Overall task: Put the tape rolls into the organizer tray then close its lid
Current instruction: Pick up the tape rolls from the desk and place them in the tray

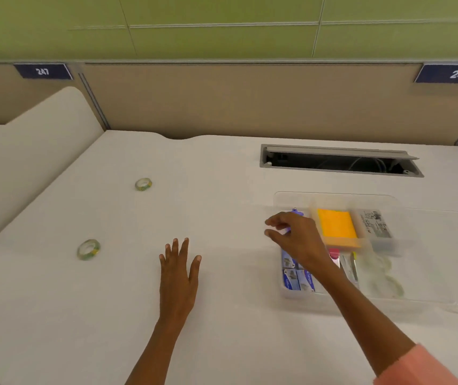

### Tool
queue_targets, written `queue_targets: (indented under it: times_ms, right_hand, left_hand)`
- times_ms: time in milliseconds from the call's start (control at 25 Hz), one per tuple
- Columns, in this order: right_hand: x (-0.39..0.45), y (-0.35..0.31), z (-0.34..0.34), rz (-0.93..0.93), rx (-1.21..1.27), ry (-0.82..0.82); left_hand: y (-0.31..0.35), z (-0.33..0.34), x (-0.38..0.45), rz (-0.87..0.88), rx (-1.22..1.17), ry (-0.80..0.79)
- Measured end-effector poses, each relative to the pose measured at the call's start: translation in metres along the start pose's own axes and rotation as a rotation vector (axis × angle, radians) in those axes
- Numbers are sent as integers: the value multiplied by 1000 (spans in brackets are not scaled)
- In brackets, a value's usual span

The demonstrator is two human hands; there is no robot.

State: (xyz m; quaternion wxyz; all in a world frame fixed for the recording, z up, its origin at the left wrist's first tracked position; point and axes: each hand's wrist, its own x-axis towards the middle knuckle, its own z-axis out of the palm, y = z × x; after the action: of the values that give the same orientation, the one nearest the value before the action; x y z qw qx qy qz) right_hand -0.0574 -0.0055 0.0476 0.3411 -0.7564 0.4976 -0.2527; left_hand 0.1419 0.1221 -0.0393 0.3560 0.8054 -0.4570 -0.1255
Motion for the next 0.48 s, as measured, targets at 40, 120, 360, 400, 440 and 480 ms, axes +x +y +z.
queue_targets:
  times_ms: [40, 120, 360, 400, 440, 480]
  right_hand:
    - [6, -12, 19, -34, -9, -53]
    - [17, -37, 61, -100, -20, -179]
    - [34, -94, 174, -286, -115, -469]
    - [37, -102, 191, -317, -144, -489]
    - [39, -110, 207, -352, -181, -503]
    - [42, -118, 225, -394, -226, -515]
  left_hand:
    - [-12, -11, -1, -29, 17, 33]
    - [-41, -36, 1, -69, 79, 141]
    - [-116, -92, 19, -291, 245, 285]
    - [-125, -97, 22, -331, 269, 294]
    - [-133, -100, 23, -369, 284, 298]
    - [-140, -102, 24, -410, 285, 301]
